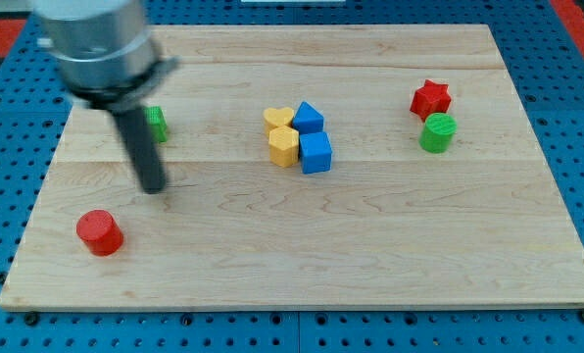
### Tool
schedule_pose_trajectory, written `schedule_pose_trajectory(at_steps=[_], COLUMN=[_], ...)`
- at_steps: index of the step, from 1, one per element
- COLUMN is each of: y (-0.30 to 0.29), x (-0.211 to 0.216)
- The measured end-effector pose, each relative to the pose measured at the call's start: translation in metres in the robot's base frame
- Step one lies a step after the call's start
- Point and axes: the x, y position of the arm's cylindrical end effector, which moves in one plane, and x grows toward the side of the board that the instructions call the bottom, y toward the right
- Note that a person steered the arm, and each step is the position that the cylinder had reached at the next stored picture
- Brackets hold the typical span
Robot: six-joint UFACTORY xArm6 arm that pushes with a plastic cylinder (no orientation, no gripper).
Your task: Move red circle towards center
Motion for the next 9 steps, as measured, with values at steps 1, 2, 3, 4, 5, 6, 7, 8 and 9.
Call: schedule_pose_trajectory(at_steps=[1, 2, 3, 4, 5, 6, 7, 8, 9], y=[-0.073, -0.074, -0.074, -0.074, -0.078, -0.078, -0.078, -0.073, -0.073], x=[0.000, 0.020, 0.052, 0.056, 0.088, 0.088, 0.086, 0.085, 0.085])
